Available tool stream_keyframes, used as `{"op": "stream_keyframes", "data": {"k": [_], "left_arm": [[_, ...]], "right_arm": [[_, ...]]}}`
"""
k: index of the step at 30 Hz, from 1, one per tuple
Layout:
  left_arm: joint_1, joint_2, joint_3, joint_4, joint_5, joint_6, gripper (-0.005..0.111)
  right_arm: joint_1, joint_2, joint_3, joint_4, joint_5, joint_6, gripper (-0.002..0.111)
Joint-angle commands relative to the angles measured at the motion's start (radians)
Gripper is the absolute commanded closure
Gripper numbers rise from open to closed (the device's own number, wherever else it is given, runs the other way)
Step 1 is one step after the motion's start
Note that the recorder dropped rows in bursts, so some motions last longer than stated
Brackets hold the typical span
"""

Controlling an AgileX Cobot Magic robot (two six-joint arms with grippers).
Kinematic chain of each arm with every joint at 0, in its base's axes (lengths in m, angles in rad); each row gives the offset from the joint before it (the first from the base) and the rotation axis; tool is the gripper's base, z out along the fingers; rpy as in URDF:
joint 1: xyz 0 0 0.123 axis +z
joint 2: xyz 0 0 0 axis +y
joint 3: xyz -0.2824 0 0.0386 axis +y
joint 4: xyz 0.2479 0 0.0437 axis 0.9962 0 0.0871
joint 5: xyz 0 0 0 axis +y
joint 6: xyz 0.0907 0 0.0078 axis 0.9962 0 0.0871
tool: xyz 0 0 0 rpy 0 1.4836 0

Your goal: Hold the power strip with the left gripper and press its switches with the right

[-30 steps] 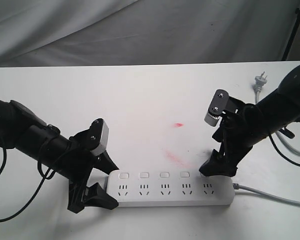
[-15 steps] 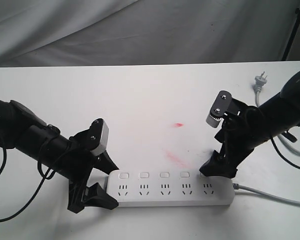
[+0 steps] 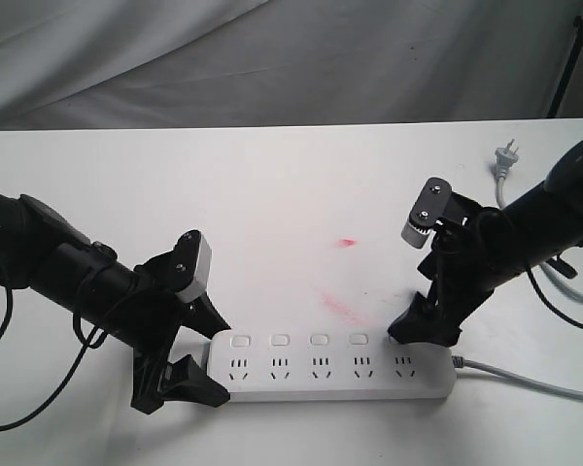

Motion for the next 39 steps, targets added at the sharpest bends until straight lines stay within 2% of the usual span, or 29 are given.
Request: {"op": "stream_keyframes", "data": {"k": [1, 14, 27, 39], "left_arm": [[-0.005, -0.001, -0.003, -0.005, -0.001, 0.003, 0.051], [-0.005, -0.001, -0.003, -0.005, -0.001, 0.003, 0.051], [-0.005, -0.001, -0.003, -0.005, -0.001, 0.003, 0.051], [-0.005, -0.001, -0.003, -0.005, -0.001, 0.003, 0.051]], "right_arm": [[0.016, 0.043, 0.013, -0.056, -0.058, -0.023, 0.005], [0.016, 0.016, 0.013, -0.054, -0.066, -0.021, 0.005], [0.016, -0.176, 0.013, 0.025, -0.023, 0.021, 0.005], [0.016, -0.187, 0.013, 0.036, -0.030, 0.047, 0.005]]}}
